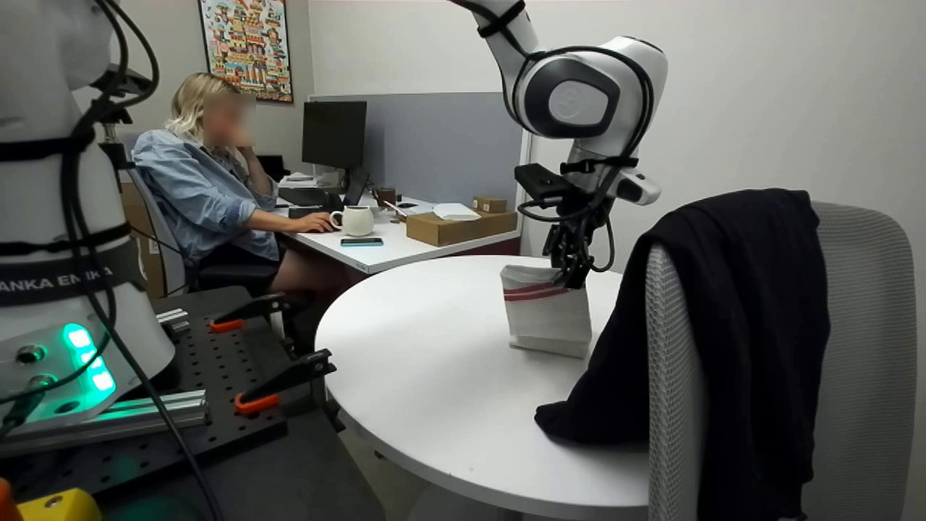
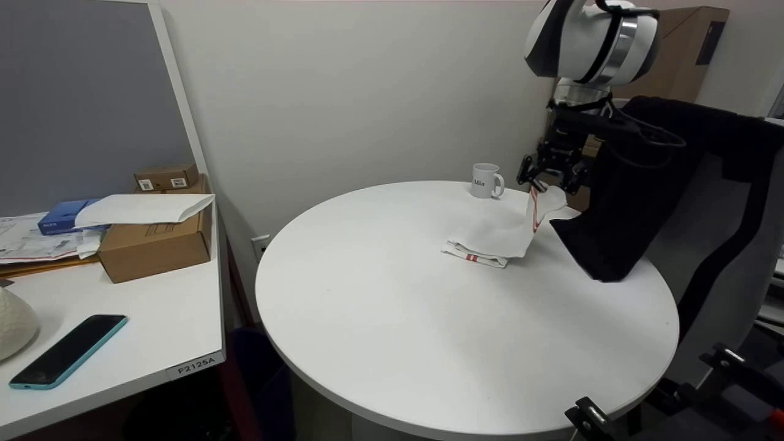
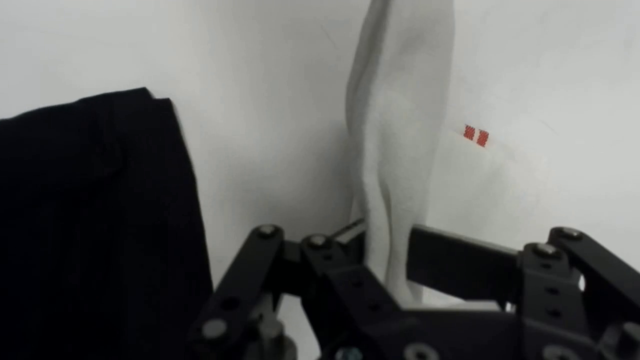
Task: Fold the towel
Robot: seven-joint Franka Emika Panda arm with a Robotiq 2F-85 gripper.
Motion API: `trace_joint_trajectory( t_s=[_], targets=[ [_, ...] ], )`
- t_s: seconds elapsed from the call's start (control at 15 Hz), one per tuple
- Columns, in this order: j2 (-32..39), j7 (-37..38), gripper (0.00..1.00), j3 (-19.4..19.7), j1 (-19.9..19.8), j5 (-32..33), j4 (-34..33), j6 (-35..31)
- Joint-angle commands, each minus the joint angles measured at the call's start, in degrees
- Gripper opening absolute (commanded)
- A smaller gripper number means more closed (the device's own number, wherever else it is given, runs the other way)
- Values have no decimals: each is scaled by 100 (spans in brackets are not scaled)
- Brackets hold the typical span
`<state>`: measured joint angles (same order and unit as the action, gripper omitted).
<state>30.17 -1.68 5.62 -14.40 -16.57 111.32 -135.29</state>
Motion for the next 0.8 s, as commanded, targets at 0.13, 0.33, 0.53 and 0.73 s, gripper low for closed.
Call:
trace_joint_trajectory(
  t_s=[0.13, 0.33, 0.53, 0.73],
  targets=[
    [707, 697, 0, 24, 485, 452, -573, 34],
    [968, 914, 0, 13, 532, 413, -881, 96],
    [1153, 1121, 0, 17, 490, 331, -1182, 129],
    [1293, 1338, 0, -4, 428, 225, -1473, 180]
  ],
)
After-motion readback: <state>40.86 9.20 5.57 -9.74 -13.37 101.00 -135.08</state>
